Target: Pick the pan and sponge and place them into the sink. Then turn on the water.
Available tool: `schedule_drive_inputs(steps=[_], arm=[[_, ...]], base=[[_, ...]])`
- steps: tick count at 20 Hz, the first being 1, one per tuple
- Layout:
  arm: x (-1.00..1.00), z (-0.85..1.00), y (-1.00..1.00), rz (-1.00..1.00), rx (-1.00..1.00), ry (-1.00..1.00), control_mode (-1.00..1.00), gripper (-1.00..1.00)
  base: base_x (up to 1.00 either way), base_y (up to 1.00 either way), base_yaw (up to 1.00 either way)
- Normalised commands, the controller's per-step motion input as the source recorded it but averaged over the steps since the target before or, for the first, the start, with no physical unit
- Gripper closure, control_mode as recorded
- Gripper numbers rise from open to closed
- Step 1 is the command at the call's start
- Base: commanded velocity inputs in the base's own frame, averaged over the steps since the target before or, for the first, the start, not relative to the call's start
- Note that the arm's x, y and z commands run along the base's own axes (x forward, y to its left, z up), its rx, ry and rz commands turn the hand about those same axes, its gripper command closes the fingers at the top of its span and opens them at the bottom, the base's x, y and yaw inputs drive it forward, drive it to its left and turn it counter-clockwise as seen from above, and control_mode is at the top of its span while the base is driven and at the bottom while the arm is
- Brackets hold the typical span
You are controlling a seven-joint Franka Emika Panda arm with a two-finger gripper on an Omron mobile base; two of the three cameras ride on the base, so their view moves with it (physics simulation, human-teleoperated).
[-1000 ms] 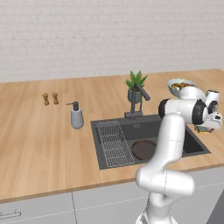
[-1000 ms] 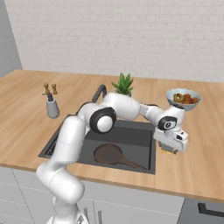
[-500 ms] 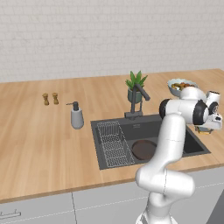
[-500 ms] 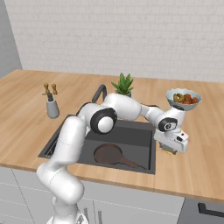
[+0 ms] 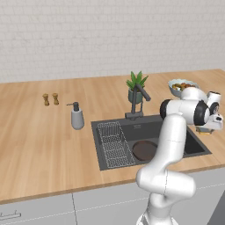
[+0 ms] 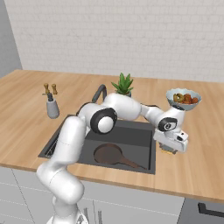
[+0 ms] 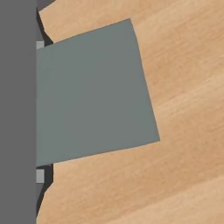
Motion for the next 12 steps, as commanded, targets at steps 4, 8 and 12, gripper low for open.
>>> schedule_drive_inputs(steps=[4,8,12], arm=[[-0.14,0.15,0.33,0.30,0.00,0.00,-1.00,1.00],[-0.02,0.11,0.55,0.50,0.00,0.00,-1.00,1.00],[-0.09,0.09,0.52,0.49,0.04,0.00,-1.00,1.00]], base=[[0.00,0.00,0.00],[0.00,0.00,0.00],[0.00,0.00,0.00]])
